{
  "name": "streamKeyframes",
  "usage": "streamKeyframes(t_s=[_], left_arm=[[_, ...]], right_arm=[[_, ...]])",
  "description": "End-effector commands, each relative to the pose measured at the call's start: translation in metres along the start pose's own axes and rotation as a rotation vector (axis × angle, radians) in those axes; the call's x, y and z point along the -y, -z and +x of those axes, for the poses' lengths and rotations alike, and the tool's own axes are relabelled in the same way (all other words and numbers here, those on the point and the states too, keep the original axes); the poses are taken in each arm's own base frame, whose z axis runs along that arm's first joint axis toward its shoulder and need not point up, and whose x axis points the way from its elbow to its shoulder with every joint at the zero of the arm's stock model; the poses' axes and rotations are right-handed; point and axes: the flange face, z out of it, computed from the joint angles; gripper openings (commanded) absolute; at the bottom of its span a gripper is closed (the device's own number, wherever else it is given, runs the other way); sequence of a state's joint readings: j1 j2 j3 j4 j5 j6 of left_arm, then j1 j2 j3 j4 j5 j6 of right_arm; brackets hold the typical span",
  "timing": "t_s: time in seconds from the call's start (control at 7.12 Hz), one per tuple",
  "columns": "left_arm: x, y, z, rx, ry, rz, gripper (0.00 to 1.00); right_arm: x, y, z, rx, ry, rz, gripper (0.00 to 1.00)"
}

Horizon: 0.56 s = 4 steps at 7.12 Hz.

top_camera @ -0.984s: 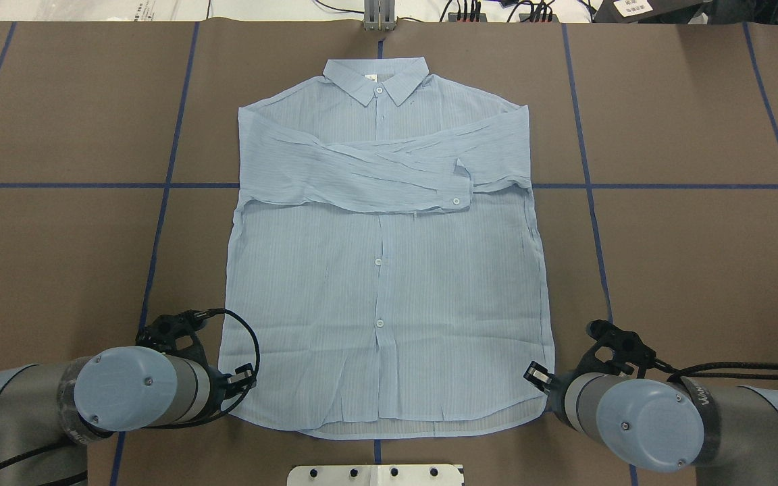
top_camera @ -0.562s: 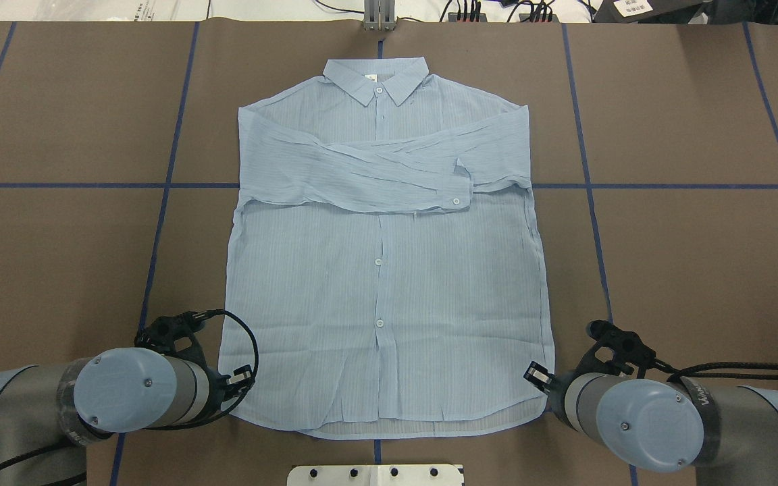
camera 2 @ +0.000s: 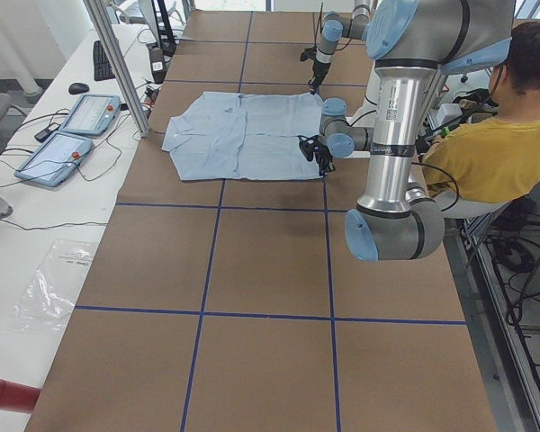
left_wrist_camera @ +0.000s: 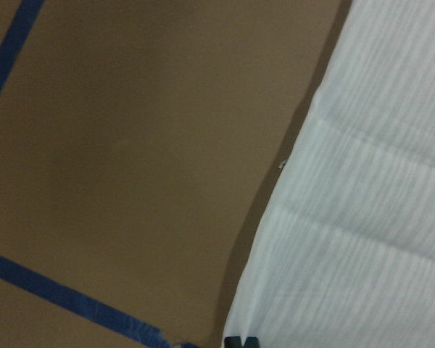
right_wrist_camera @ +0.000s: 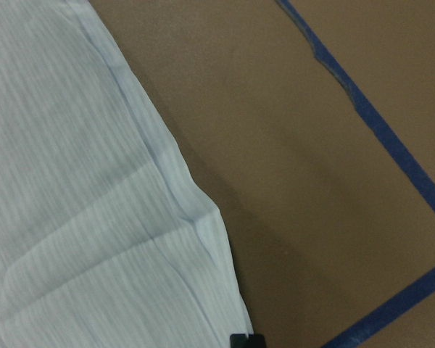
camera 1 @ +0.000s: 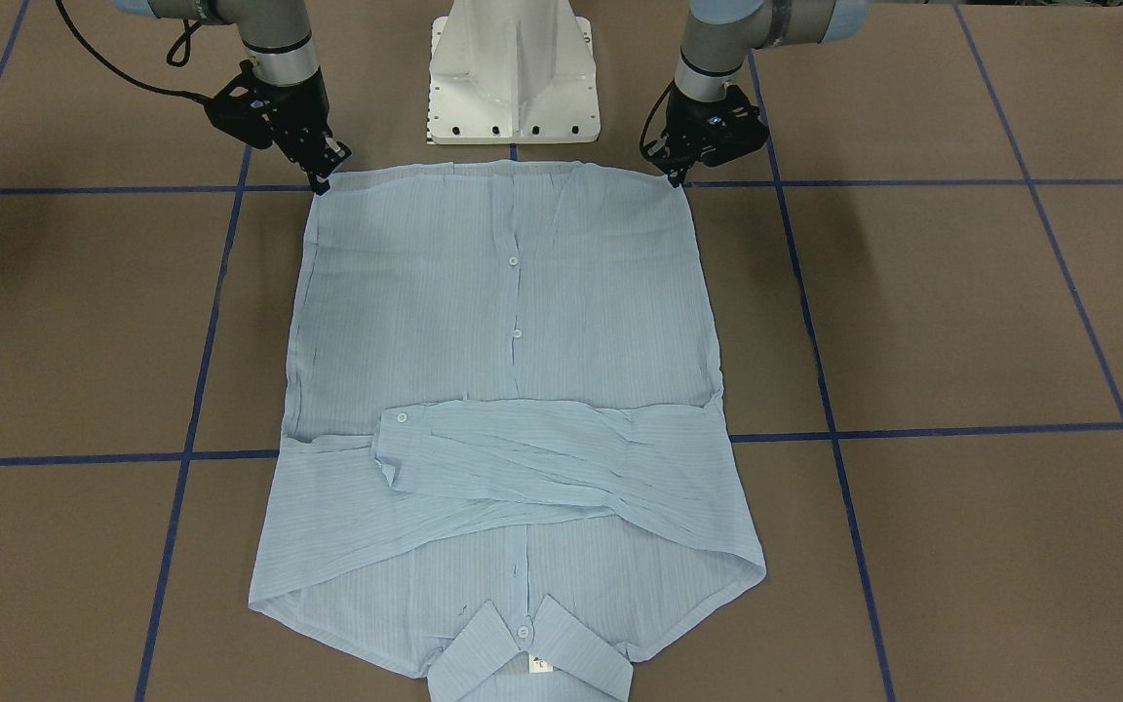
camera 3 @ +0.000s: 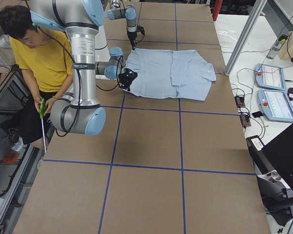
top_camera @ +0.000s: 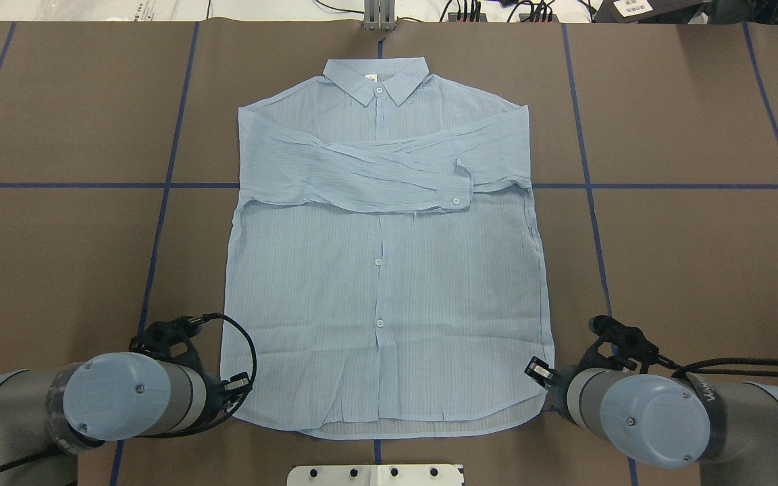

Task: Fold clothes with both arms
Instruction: 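Grasp both hem corners and fold them up toward the collar with both grippers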

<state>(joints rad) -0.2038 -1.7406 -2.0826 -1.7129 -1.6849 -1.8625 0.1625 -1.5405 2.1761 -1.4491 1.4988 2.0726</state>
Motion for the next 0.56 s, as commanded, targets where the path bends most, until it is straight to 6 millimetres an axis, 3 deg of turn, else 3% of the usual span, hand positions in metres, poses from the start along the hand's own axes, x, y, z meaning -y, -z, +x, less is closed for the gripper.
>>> streamKeyframes(t_s=[0.0, 0.14, 0.28, 0.42], left_arm=[[-0.003, 0.062, 0.009, -0.111, -0.003, -0.023, 0.0], [-0.001, 0.11, 0.018, -0.207, 0.0, -0.032, 0.0], [0.037, 0.14, 0.034, -0.284, 0.033, 0.029, 0.0], [0.08, 0.156, 0.048, -0.329, 0.044, 0.112, 0.0]], right_arm=[[0.032, 0.064, -0.005, 0.05, -0.043, 0.018, 0.0], [0.049, 0.091, -0.016, 0.074, -0.072, 0.045, 0.0], [0.07, 0.108, -0.036, 0.132, -0.115, 0.066, 0.0], [0.083, 0.115, -0.051, 0.162, -0.085, 0.087, 0.0]])
